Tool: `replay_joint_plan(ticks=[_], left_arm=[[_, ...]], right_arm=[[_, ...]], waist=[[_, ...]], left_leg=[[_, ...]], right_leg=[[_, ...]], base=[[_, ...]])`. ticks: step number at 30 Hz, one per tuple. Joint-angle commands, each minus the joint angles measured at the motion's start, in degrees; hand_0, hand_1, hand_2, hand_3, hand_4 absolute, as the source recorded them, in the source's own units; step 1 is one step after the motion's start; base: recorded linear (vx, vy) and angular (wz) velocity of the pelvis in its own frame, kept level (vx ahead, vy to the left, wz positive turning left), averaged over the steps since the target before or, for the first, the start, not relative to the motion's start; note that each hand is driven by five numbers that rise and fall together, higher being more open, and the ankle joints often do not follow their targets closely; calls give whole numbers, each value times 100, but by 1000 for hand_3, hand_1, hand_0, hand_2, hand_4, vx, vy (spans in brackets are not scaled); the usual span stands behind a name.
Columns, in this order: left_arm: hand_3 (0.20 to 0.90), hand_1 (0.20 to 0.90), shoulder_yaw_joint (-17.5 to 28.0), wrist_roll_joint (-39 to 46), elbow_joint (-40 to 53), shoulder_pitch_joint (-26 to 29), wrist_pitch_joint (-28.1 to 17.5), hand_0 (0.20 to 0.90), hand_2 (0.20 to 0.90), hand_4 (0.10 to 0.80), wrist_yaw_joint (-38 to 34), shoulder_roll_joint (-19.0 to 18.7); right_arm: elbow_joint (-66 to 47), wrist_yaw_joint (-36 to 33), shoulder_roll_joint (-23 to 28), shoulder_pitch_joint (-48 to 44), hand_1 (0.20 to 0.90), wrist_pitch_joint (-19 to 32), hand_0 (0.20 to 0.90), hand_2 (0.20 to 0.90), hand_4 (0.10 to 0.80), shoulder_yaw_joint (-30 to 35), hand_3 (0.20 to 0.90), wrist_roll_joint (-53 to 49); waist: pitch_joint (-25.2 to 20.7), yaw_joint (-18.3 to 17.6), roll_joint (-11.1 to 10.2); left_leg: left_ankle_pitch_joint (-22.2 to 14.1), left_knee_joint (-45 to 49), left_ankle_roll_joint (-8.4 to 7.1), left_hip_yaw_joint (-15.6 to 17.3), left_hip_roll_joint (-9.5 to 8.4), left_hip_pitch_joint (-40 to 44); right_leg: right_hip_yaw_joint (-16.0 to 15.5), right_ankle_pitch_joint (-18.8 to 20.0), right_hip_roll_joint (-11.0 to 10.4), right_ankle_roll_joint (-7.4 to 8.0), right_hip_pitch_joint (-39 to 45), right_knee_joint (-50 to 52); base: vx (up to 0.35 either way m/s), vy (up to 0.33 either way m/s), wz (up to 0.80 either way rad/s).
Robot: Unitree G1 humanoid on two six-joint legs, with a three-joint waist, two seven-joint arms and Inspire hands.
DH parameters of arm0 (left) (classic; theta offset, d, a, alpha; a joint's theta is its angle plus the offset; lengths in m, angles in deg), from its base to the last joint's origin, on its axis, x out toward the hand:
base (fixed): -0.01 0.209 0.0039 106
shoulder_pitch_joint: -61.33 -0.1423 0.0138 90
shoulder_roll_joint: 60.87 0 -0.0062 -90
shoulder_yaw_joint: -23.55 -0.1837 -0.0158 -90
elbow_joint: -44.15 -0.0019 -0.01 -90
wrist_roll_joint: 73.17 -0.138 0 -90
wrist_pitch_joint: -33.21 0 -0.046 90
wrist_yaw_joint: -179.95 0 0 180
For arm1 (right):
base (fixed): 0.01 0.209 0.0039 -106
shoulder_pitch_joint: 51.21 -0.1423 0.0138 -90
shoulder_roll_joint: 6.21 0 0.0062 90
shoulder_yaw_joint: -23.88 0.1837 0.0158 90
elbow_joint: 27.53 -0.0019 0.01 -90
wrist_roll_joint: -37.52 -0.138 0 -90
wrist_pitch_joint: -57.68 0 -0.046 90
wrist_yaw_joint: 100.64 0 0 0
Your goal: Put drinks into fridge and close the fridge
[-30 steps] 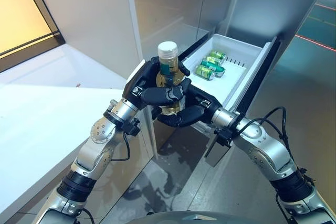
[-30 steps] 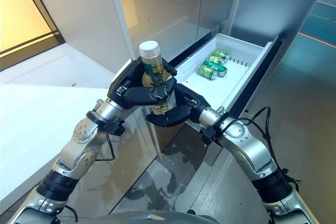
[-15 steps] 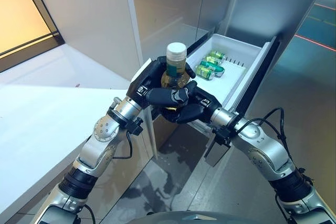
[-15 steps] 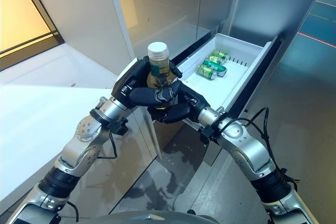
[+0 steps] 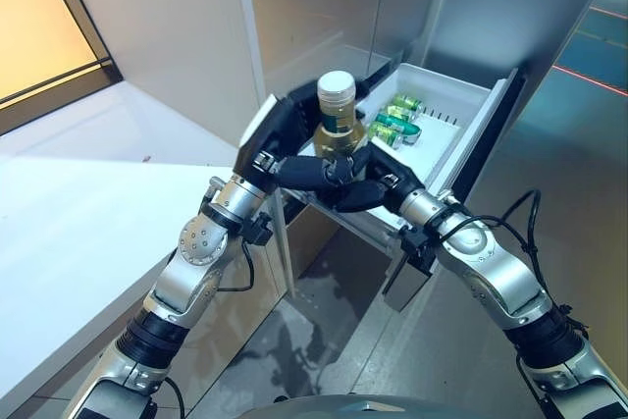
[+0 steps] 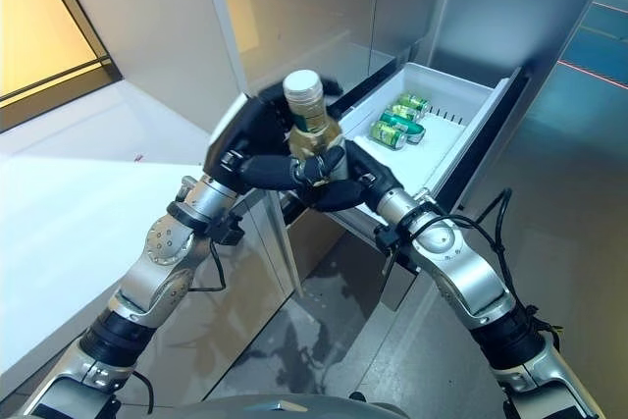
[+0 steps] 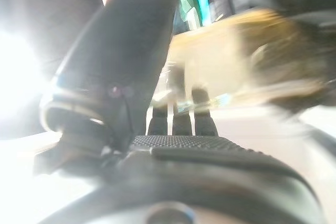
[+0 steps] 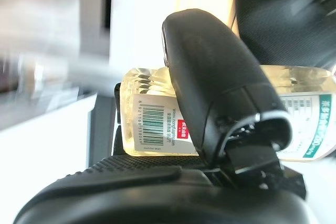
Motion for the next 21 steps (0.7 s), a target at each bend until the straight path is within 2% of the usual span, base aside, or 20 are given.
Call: replay_joint_plan(ticks=[1, 3, 4, 6, 7, 10, 11, 12, 13, 16, 17, 18, 21], left_arm=[[900, 900, 337, 333, 401, 551, -48, 900, 900, 800, 278, 109], [900, 900, 300, 612, 344, 479, 408, 900, 900, 800, 344, 117], [900, 900, 245, 1000, 96, 316, 842, 900, 900, 800, 494, 120], [900, 900, 213, 1158, -115, 171, 1106, 900, 900, 800, 590, 139], [900, 900, 136, 1161, -391, -86, 1408, 900, 900, 800, 881, 127], [900, 900, 42, 1088, -615, -272, 1568, 900, 900, 800, 1128, 69], [900, 900, -246, 1103, -1092, -636, 1883, 900, 900, 800, 1506, -94], [900, 900, -251, 1090, -1122, -641, 1905, 900, 900, 800, 1538, -95], [900, 900, -401, 1208, -1318, -765, 2073, 900, 900, 800, 1715, -197], [900, 900, -823, 874, -1734, -987, 2240, 900, 900, 800, 1985, -392], [900, 900, -913, 839, -1885, -1000, 2164, 900, 900, 800, 2026, -439], [900, 900, -971, 896, -2033, -998, 2287, 900, 900, 800, 2064, -456], [900, 900, -1252, 501, -2569, -1019, 2305, 900, 900, 800, 2041, -472]], right_arm=[[-177, -858, -108, -1100, 300, 1089, 300, 300, 100, 1154, 200, 627], [-19, -943, -39, -1173, 300, 1041, 300, 300, 100, 1196, 200, 636], [243, -1080, 60, -1239, 300, 1060, 300, 300, 100, 1214, 200, 616], [463, -1184, 121, -1343, 300, 1074, 300, 300, 100, 1214, 200, 628], [805, -1288, 198, -1502, 300, 1220, 300, 300, 100, 1204, 200, 707], [1072, -1301, 266, -1662, 300, 1382, 300, 300, 100, 1170, 200, 703], [1747, -1400, 550, -2118, 300, 1437, 300, 300, 100, 1050, 200, 539], [1807, -1406, 572, -2160, 300, 1462, 300, 300, 100, 1034, 200, 530], [2185, -1443, 729, -2367, 300, 1480, 300, 300, 100, 941, 200, 483], [3383, -1362, 1111, -2969, 300, 1607, 300, 300, 100, 586, 200, 28], [3653, -1346, 1155, -3093, 300, 1628, 300, 300, 100, 510, 200, -64], [3943, -1294, 1208, -3229, 300, 1641, 300, 300, 100, 427, 200, -101], [4704, -1204, 1263, -3594, 300, 1621, 300, 300, 100, 152, 200, -195]], waist=[[-473, -11, -127], [-454, 14, -116], [-446, 63, -115], [-438, 105, -110], [-425, 180, -100], [-421, 230, -92], [-409, 373, -68], [-398, 376, -65], [-412, 438, -53], [-425, 591, -23], [-426, 622, -20], [-426, 650, -13], [-425, 750, -10]], left_leg=[[-221, 8, 169, 242, -123, -84], [-221, 8, 169, 222, -124, -84], [-221, 8, 169, 195, -129, -82], [-219, 8, 172, 174, -132, -80], [-208, 8, 172, 137, -137, -84], [-203, 8, 176, 107, -145, -81], [-238, 8, 169, 18, -156, -53], [-189, 8, 172, 18, -160, -77], [-232, 8, 161, -17, -165, -50], [-208, 8, 142, -94, -168, -60], [-205, 8, 138, -114, -170, -64], [-201, 8, 135, -134, -172, -68], [-178, 8, 121, -195, -180, -80]], right_leg=[[42, 142, -133, 331, -1, 96], [24, 142, -134, 329, 4, 93], [0, 139, -136, 325, 9, 95], [-35, 135, -143, 322, 20, 92], [-100, 125, -154, 315, 34, 93], [-155, 115, -164, 312, 54, 89], [-251, 52, -177, 316, 123, 83], [-265, 84, -182, 309, 97, 96], [-308, 40, -189, 322, 149, 80], [-442, 2, -214, 337, 173, 114], [-470, -5, -219, 341, 175, 123], [-501, -15, -225, 343, 180, 133], [-597, -33, -241, 348, 196, 162]], base=[[-2, -15, 5], [-6, -11, 5], [-2, -12, 4], [8, -11, 4], [13, -6, 6], [27, 2, 9], [19, 10, 8], [58, 23, 8], [25, 28, 16], [39, 28, 21], [30, 22, 24], [28, 13, 22], [49, 0, 31]])
